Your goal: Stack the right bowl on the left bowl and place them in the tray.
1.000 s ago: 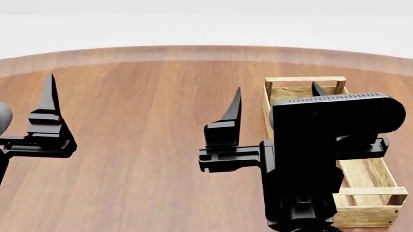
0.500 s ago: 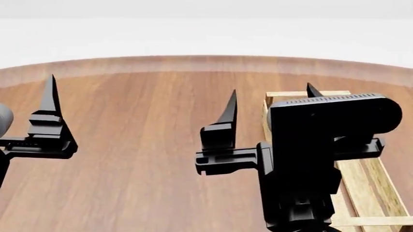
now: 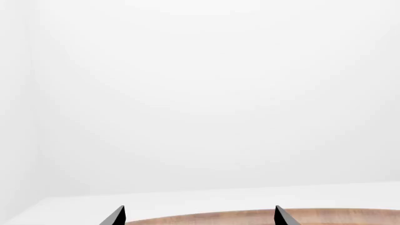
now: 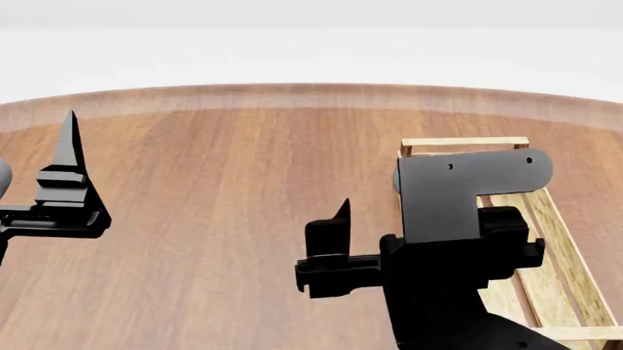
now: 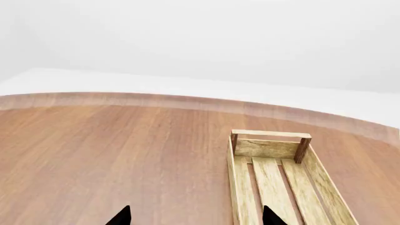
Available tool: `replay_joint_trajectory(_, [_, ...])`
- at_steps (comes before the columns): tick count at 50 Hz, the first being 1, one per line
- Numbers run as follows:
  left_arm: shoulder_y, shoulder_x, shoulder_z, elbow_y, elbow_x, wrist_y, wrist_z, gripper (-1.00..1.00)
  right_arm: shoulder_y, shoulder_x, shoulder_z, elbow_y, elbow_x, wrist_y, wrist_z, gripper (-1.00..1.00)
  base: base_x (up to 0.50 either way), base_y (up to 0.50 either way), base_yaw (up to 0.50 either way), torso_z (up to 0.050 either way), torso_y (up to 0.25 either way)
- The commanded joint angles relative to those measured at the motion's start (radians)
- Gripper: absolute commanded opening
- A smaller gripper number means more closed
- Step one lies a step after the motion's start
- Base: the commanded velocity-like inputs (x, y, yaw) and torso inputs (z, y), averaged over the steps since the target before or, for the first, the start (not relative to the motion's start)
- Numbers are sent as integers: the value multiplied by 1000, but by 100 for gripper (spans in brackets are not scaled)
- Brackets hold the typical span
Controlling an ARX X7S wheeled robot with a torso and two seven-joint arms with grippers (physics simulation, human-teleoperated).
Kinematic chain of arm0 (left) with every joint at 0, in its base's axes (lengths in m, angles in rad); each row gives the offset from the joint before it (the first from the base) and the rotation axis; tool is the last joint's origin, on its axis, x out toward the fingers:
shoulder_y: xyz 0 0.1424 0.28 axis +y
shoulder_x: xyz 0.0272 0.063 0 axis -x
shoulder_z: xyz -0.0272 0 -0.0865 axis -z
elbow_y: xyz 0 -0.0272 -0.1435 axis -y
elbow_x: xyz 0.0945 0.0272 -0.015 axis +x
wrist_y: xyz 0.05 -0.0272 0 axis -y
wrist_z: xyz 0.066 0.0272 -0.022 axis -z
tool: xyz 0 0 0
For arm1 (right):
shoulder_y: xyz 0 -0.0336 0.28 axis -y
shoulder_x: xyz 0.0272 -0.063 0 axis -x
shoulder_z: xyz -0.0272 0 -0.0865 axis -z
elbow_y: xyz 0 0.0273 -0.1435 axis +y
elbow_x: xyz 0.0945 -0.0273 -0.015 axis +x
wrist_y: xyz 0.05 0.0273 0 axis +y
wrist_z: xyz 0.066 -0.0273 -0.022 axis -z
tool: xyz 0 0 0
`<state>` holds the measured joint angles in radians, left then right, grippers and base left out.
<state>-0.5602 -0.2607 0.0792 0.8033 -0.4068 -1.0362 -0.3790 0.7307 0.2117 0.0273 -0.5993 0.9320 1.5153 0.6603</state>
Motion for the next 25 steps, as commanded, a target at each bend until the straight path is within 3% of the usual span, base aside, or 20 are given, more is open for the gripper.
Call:
replay_joint_trajectory(1, [0, -5, -3, 0, -7, 1, -5, 100, 35, 85, 6, 219, 600, 42, 474, 100, 0, 0, 0, 0, 0])
replay_joint_trajectory(18, [-5, -12, -3, -15, -13, 5, -12, 100, -47, 199, -123, 275, 990, -59, 724, 100, 0, 0, 0, 0, 0])
replay_joint_trajectory(25, [-8, -14, -11, -13, -21, 0, -14, 100, -113, 247, -156, 207, 1052, -85, 775, 100, 0, 0, 0, 0, 0])
